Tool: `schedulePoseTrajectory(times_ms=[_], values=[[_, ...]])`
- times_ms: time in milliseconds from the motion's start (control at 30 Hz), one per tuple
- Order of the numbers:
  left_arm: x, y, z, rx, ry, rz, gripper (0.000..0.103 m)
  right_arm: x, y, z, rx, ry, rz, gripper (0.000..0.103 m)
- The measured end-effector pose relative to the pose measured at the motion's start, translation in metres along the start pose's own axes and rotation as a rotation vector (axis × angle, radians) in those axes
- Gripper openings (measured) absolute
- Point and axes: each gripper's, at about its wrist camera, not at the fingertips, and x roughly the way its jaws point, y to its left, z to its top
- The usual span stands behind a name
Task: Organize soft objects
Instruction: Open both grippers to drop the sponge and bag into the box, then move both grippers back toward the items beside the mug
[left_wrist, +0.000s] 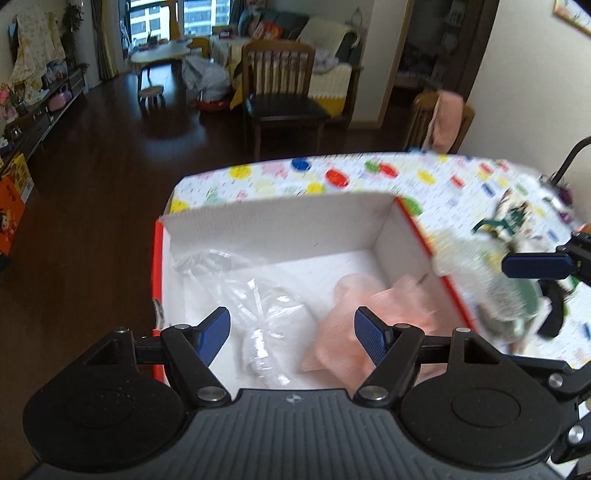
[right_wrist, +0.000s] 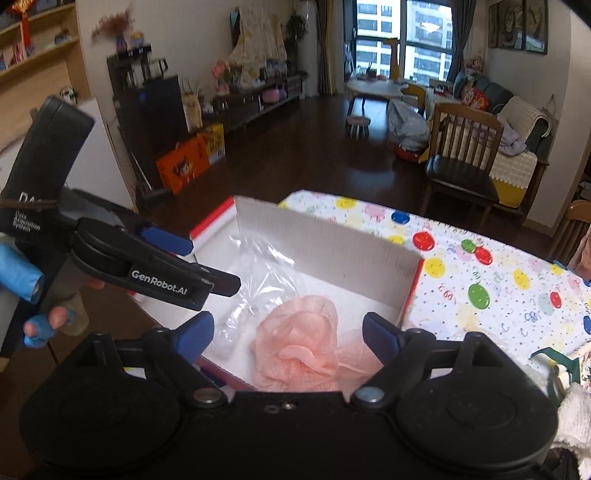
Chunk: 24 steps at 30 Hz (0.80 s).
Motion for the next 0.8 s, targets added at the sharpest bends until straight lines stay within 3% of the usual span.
schedulePoseTrajectory(times_ms=[133,233,400,800], values=[[-0.027,-0.013,-0.001,-0.001,-0.078,-0.016,0.074,-0.026,-0.006,-0.001,0.020,-0.049,0.009,0.089],[-0.045,-0.025,-0.003,-0.002,-0.128,-0.029,0.082,-0.047,-0.012,-0.007,0.030,-0.089,0.008,0.090],[-0.065,-0.049,-0.007,-0.001,-0.194,-0.041,0.082,-0.086,-0.032,-0.023,0.063,-0.154,-0.010,0.096],[-0.065,-0.126,-0.019,0.005,-0.207,-0.125,0.085,-0.152,-0.096,-0.085,0.170,-0.234,-0.116,0.103]])
